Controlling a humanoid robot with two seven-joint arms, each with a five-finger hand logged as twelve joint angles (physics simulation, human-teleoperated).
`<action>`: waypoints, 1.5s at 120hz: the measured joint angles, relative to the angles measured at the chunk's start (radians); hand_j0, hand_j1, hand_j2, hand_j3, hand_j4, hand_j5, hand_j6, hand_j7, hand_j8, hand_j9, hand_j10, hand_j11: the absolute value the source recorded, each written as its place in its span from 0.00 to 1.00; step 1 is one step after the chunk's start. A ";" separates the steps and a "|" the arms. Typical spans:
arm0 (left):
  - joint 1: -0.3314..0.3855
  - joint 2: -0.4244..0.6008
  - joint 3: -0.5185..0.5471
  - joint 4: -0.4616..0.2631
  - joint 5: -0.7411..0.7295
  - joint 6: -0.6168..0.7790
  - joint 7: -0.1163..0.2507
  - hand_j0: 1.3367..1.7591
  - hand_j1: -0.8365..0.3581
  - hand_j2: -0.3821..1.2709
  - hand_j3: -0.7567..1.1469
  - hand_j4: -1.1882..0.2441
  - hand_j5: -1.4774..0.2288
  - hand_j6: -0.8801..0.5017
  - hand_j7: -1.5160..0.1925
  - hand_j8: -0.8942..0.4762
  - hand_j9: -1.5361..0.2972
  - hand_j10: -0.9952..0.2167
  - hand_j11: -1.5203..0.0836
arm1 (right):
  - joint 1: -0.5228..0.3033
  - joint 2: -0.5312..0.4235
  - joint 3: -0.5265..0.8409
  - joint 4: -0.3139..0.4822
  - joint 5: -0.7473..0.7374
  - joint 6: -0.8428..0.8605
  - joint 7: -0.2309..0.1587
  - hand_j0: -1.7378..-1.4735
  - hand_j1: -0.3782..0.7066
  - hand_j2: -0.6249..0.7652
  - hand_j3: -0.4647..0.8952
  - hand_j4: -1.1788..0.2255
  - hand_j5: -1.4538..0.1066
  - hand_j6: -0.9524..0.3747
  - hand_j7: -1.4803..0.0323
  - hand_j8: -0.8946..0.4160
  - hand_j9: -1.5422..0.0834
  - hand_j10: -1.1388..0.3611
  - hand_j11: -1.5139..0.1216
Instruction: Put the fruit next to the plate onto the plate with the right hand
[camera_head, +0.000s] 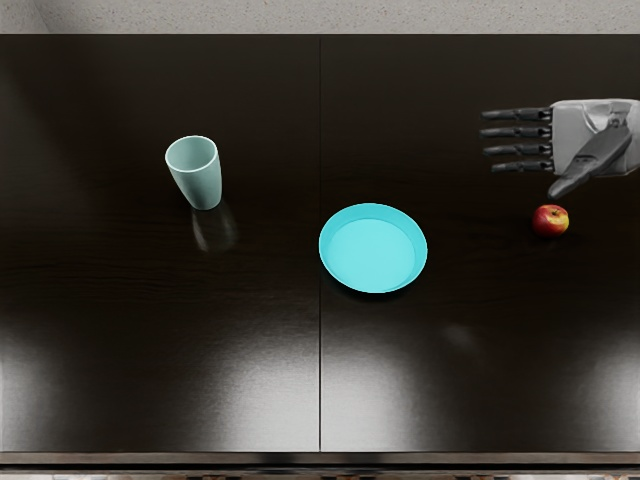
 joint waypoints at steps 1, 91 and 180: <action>0.000 0.000 0.000 0.000 0.000 0.000 0.000 0.76 0.98 0.23 0.40 0.82 0.86 0.63 0.88 0.65 0.83 0.81 0.94 | 0.000 0.000 0.000 0.000 0.000 0.000 0.000 0.30 0.03 0.45 0.34 0.84 0.93 0.72 0.98 0.68 0.95 0.76 0.93; 0.005 0.000 0.002 0.001 0.000 0.000 0.000 0.76 0.98 0.23 0.40 0.82 0.86 0.63 0.88 0.65 0.83 0.81 0.94 | 0.096 0.073 -0.050 0.154 -0.554 0.000 0.000 0.30 0.03 0.45 0.34 0.84 0.93 0.72 0.98 0.68 0.95 0.76 0.93; 0.039 0.000 -0.001 0.001 0.000 0.000 0.000 0.76 0.98 0.23 0.40 0.82 0.86 0.63 0.88 0.65 0.83 0.81 0.94 | 0.177 0.130 -0.214 0.237 -0.934 -0.213 0.000 0.30 0.03 0.45 0.34 0.84 0.93 0.71 0.98 0.68 0.95 0.76 0.93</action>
